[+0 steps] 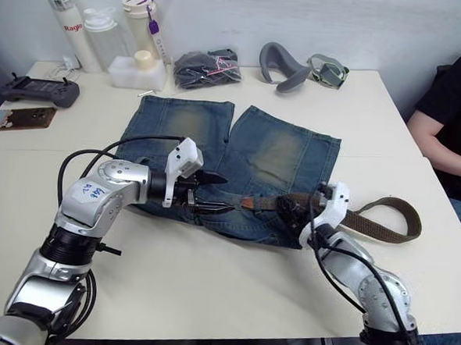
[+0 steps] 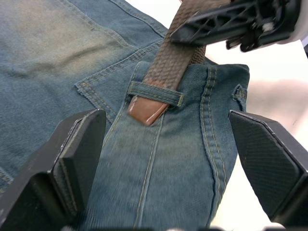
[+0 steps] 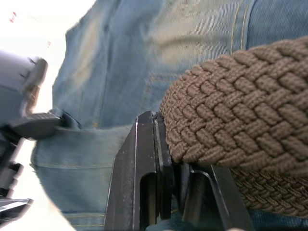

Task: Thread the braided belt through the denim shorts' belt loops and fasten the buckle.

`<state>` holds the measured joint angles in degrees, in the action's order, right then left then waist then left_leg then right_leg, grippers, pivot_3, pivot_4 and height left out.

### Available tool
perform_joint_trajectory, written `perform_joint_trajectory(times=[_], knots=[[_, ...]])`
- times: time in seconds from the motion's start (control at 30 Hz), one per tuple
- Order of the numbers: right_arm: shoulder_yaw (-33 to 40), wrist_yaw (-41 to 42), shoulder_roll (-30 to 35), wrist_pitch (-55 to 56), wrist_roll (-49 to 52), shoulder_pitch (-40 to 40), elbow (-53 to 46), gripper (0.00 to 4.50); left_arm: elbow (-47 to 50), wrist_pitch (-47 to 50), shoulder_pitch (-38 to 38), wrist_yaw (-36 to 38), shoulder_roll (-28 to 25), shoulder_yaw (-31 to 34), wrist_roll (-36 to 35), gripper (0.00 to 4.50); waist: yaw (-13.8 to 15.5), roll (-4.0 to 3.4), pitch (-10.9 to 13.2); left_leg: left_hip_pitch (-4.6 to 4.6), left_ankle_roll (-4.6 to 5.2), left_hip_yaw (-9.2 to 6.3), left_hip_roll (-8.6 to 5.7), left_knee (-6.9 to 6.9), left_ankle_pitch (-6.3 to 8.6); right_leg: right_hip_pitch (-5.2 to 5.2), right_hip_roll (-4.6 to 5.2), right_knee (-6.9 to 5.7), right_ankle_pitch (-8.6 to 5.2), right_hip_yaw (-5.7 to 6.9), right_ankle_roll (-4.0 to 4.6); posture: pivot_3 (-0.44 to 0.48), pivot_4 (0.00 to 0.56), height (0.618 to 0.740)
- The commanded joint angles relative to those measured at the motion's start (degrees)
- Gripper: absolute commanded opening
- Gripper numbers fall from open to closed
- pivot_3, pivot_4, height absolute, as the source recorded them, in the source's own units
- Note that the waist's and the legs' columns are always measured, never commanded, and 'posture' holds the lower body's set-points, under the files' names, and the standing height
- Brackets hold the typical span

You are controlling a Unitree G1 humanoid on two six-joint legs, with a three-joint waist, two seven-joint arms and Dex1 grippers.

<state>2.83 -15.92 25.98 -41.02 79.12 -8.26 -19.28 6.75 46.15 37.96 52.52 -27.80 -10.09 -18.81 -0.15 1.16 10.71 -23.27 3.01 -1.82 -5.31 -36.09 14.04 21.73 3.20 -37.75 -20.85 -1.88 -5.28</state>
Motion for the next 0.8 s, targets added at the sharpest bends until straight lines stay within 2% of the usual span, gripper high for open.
perform_joint_trajectory(times=[0.03,0.17,0.37,0.43,0.57,0.63,0.8], knots=[[-1.8,1.8,-2.5,-1.2,-4.0,-0.5,-0.1,0.00,2.3,-2.6,0.0,0.2,-0.5,-1.4,0.6,4.43,0.0,0.00,0.0,0.00,0.00,0.00,0.00,0.00,0.00,0.00,0.00,0.00,0.00,0.00,0.00,0.000,0.150,0.740],[-2.9,3.3,-1.5,-2.2,-12.4,0.2,0.8,0.00,1.7,-4.1,0.0,0.0,-0.4,-2.1,1.1,4.43,-0.1,-0.01,0.0,0.01,-0.01,0.00,0.00,-0.01,0.00,0.00,-0.01,-0.01,0.00,0.00,0.00,0.000,0.150,0.740],[-1.3,7.0,-6.0,-1.9,-12.4,-1.0,0.6,0.00,-1.1,-9.9,0.4,0.3,-1.3,-5.6,5.6,4.43,-0.1,0.02,0.0,0.03,-0.02,0.00,0.00,-0.01,0.00,-0.03,-0.01,-0.02,0.00,-0.01,0.00,0.000,0.150,0.740],[-1.1,7.3,-7.8,-2.1,-12.7,-1.9,1.1,0.00,-4.3,-16.2,1.0,-0.8,-0.3,-7.0,8.9,4.43,-0.1,0.02,0.0,0.05,-0.02,0.00,0.00,0.01,0.00,-0.02,-0.02,-0.03,0.00,0.00,0.00,0.000,0.150,0.740],[0.4,7.3,-10.2,-2.6,-13.6,-1.9,1.4,0.00,-12.8,-36.4,2.1,-5.2,1.8,-11.3,18.6,4.43,0.0,0.02,0.0,0.03,-0.05,0.00,0.00,0.05,-0.02,0.05,-0.02,-0.06,0.00,0.01,0.01,0.000,0.150,0.740],[0.9,7.5,-10.6,-3.0,-14.1,-1.5,1.1,0.00,-16.7,-40.4,2.3,-8.5,4.4,-11.1,20.4,4.43,0.0,0.02,0.0,0.02,-0.06,0.00,0.00,0.04,-0.02,0.04,-0.02,-0.04,0.01,0.00,0.01,0.000,0.150,0.740],[2.5,7.2,-11.3,-3.7,-14.1,-1.5,0.3,0.00,-22.2,-51.1,2.7,-11.1,4.8,-14.2,28.1,4.43,0.1,0.02,0.0,0.02,-0.05,0.01,-0.02,0.04,-0.02,0.05,-0.01,-0.06,0.01,0.00,0.01,0.000,0.150,0.740]])
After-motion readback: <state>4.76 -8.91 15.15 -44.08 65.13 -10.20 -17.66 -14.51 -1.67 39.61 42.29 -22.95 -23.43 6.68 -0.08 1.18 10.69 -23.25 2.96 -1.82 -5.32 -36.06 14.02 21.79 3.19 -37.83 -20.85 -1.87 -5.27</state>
